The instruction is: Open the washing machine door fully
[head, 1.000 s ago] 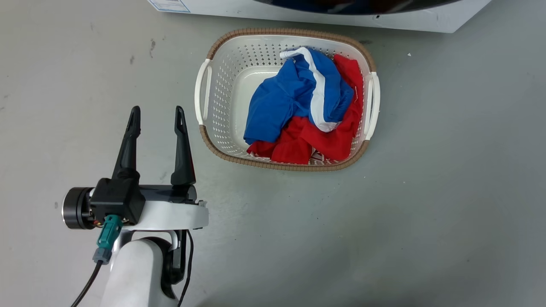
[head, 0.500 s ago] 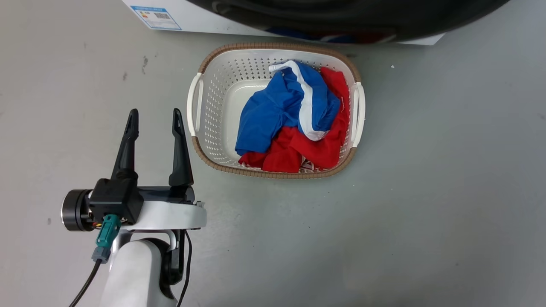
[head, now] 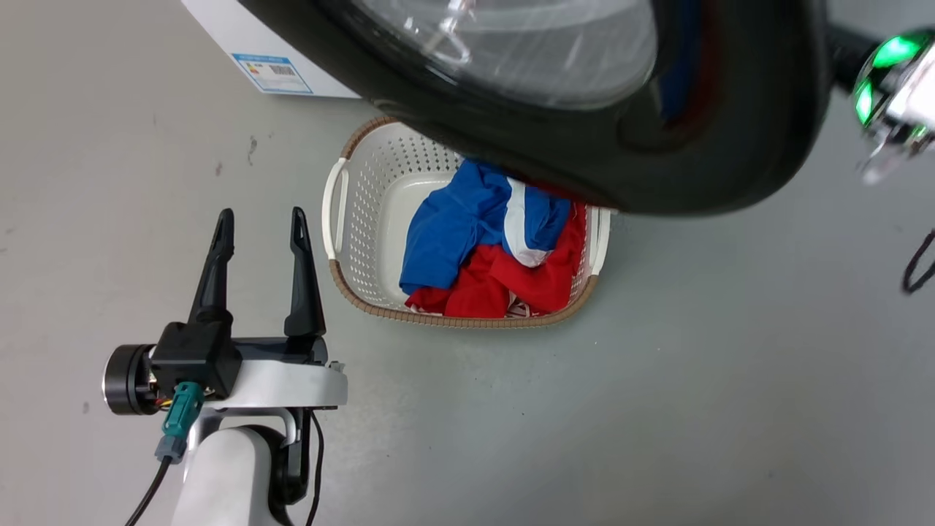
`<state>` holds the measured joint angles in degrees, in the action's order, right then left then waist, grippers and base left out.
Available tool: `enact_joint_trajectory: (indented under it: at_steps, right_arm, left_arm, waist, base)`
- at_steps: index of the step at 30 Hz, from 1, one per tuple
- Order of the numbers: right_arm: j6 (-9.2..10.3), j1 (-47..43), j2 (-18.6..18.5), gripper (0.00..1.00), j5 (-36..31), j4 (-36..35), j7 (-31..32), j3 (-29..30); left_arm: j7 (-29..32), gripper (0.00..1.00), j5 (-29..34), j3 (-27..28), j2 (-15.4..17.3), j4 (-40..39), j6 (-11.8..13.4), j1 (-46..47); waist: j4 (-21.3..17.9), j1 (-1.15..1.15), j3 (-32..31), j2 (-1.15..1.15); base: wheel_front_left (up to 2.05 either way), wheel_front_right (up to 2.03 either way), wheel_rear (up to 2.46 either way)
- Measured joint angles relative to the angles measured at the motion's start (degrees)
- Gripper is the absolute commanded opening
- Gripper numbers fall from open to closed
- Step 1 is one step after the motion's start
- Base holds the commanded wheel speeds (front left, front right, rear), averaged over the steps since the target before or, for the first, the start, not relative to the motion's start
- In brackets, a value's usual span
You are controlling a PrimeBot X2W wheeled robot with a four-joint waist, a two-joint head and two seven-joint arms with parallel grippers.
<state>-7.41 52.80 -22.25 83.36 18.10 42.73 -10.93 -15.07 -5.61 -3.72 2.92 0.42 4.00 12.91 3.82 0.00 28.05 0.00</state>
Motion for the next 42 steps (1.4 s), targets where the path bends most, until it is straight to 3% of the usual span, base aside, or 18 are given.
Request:
enact_joint_trajectory:
  at_steps: [11,22,42]
  right_arm:
    - [-0.01,-11.1,2.7,0.00,2.5,-8.5,0.7,-2.5]
    - [0.00,-20.5,4.1,0.00,3.7,-12.8,2.8,-6.8]
    - [0.00,-28.5,9.6,0.00,4.7,-16.6,3.7,-14.7]
  left_arm:
    - [0.0,1.00,0.9,0.3,0.0,0.4,-0.3,-1.9]
    - [0.0,1.00,1.0,0.2,0.0,1.0,-0.4,-4.5]
    - [0.0,1.00,1.0,-0.5,0.0,1.5,0.3,-6.8]
  waist:
    - [-1.1,0.00,-3.8,0.00]
    - [-0.4,0.00,-8.6,0.00]
    - [0.6,0.00,-12.7,0.00]
  base:
    - [0.00,0.00,0.00]
    - [0.00,0.00,0.00]
    - [0.00,0.00,0.00]
